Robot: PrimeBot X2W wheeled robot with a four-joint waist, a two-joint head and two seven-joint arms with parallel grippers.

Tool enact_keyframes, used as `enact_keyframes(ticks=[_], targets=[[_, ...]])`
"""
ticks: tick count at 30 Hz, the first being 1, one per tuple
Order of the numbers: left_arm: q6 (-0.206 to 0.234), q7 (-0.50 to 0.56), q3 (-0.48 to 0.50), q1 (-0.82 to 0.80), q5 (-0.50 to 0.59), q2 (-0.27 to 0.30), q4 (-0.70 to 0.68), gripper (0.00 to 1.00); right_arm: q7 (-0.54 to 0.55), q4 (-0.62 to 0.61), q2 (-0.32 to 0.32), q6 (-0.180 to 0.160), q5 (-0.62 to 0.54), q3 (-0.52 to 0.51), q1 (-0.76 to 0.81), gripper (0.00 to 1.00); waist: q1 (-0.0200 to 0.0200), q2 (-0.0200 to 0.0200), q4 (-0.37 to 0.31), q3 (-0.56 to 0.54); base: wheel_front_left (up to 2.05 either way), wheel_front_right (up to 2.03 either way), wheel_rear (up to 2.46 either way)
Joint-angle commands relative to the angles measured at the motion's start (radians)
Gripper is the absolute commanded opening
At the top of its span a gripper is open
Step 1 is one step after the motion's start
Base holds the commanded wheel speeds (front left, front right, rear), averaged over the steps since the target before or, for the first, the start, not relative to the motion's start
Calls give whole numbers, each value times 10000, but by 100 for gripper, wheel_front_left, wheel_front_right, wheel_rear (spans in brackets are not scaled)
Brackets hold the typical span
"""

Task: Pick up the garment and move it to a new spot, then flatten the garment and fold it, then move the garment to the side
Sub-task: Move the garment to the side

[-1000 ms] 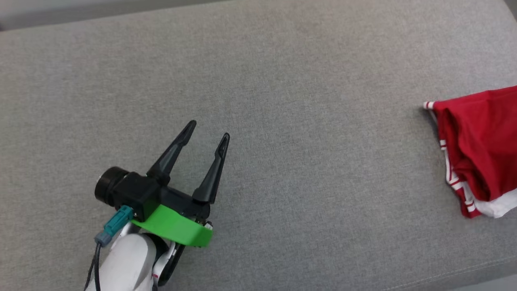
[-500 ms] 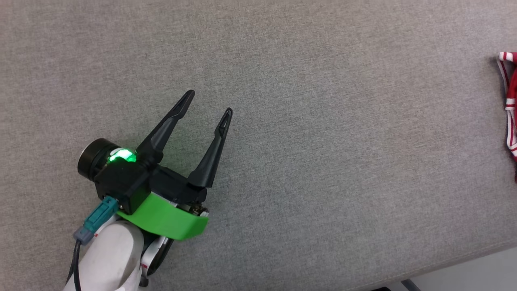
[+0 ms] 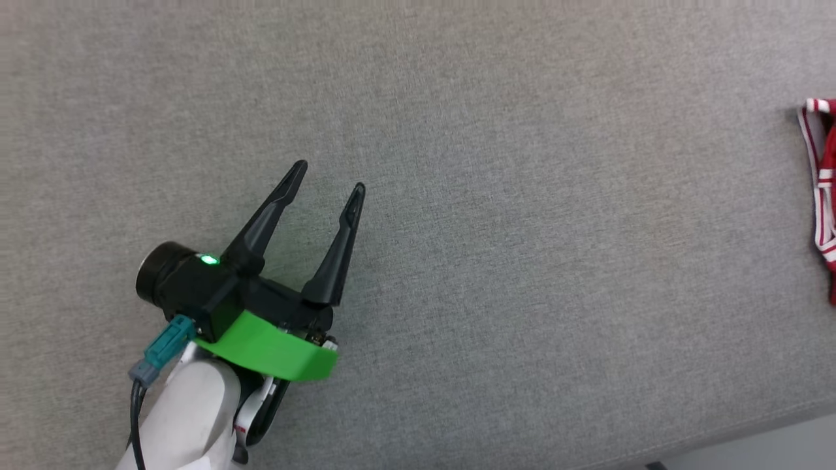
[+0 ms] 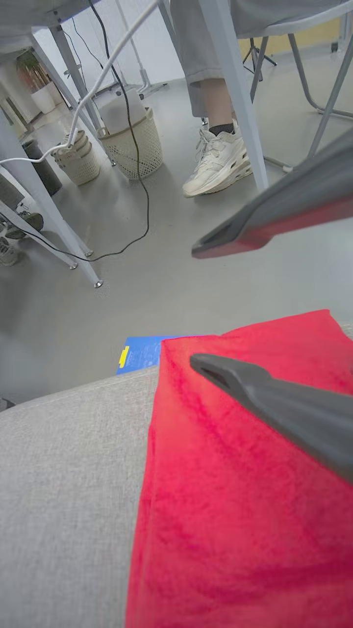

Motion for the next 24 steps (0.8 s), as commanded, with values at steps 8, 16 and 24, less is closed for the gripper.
enact_keyframes(ticks=[8, 16, 24], targets=[[172, -465, 601, 843, -609, -455, 1337, 100, -250, -2941, 792, -9, 1248, 595, 540, 100, -1, -1, 675, -2490, 0, 0, 0], [332, -523, 1095, 1599, -748, -806, 2086, 100, 211, -6442, 2171, -9, 2067, 618, 2511, 100, -1, -1, 1300, -3872, 0, 0, 0], [323, -528, 1596, 2279, -593, -1268, 2202, 100, 64, -8418, 3840, -9, 2129, 509, 4739, 100, -1, -1, 1909, -4684, 0, 0, 0]])
